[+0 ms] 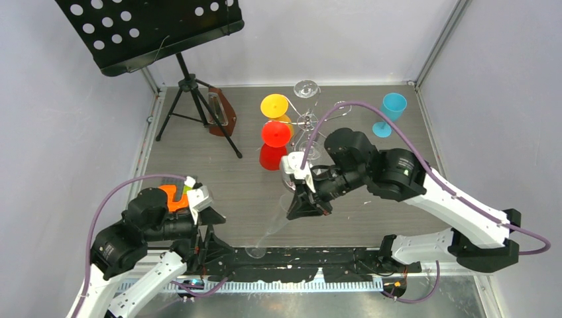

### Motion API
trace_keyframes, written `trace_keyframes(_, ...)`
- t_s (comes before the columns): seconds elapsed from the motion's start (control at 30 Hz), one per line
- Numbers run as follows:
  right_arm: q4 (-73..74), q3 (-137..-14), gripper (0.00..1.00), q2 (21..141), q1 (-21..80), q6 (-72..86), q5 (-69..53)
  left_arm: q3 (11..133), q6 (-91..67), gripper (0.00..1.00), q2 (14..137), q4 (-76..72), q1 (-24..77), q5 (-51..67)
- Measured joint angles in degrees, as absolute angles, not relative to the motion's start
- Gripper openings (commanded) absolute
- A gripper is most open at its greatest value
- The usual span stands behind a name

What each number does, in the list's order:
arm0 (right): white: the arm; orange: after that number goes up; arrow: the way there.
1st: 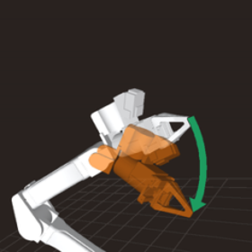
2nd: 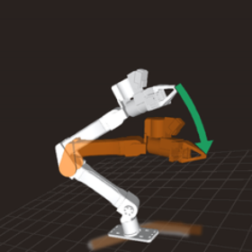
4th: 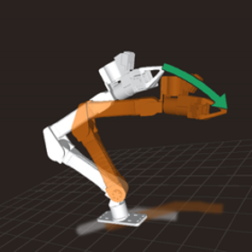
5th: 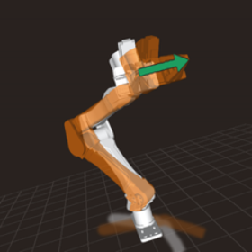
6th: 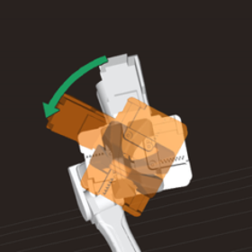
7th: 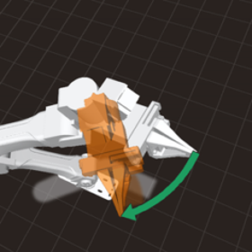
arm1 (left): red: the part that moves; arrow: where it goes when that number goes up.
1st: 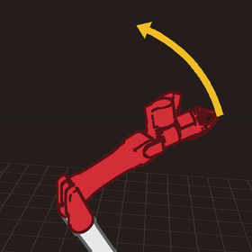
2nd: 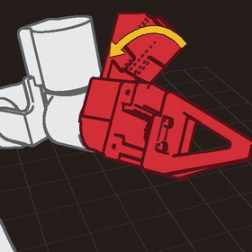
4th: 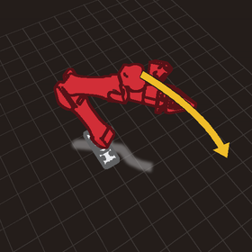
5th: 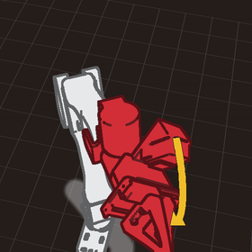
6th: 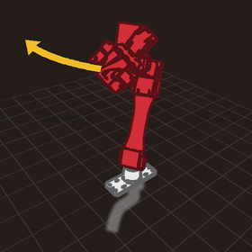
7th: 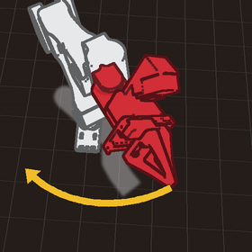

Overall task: Take the wine glass off the wine glass rack
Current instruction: Place the wine glass at the center of the board.

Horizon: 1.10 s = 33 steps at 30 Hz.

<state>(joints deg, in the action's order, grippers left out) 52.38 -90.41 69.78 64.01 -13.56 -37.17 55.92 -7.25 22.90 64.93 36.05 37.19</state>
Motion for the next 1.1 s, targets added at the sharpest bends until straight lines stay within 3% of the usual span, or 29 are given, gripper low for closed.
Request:
trace_keyframes(0.63,67.31,-82.56,0.06,53.12,62.94,5.69,-5.80,51.81,-10.57,1.00,22.96,55.29,36.05,30.20)
trace_keyframes(1.1,71.26,-81.54,0.06,57.87,35.53,5.45,3.09,48.25,-12.03,1.00,20.67,50.65,36.05,28.34)
